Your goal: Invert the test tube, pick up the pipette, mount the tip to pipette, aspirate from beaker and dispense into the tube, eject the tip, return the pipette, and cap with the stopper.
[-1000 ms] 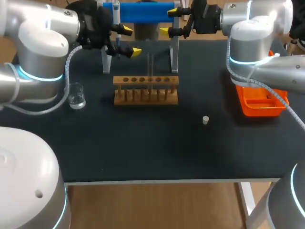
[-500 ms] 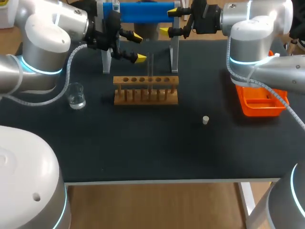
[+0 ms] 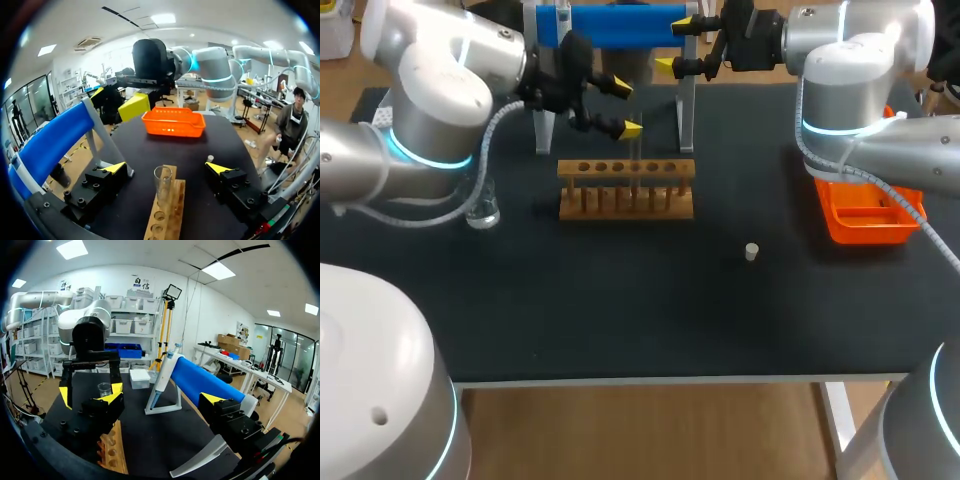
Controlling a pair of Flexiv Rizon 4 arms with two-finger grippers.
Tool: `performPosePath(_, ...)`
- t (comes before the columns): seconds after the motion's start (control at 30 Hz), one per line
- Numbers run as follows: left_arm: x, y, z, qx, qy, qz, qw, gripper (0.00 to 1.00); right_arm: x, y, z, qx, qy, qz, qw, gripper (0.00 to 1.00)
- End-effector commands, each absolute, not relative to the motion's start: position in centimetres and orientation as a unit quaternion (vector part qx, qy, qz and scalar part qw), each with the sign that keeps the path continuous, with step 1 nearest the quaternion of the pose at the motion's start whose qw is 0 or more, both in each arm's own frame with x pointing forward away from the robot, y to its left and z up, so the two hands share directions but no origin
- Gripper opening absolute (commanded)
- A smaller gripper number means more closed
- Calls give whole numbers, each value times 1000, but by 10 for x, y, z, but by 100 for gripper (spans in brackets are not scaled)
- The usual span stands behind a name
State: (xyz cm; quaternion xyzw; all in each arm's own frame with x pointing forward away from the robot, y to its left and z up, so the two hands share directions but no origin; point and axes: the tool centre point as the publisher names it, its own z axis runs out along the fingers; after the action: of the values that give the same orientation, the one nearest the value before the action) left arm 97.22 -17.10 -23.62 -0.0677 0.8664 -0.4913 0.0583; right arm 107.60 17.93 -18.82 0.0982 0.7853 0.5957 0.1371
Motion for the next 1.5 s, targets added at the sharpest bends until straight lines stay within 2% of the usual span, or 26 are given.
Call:
performPosePath(0.03,971,-181,-248,-75,867,-488,65,100,1075,179,-189,99,784,596,139,100)
performPosePath(1.5,986,-191,-290,-45,879,-472,50,100,1075,179,-189,99,784,596,139,100)
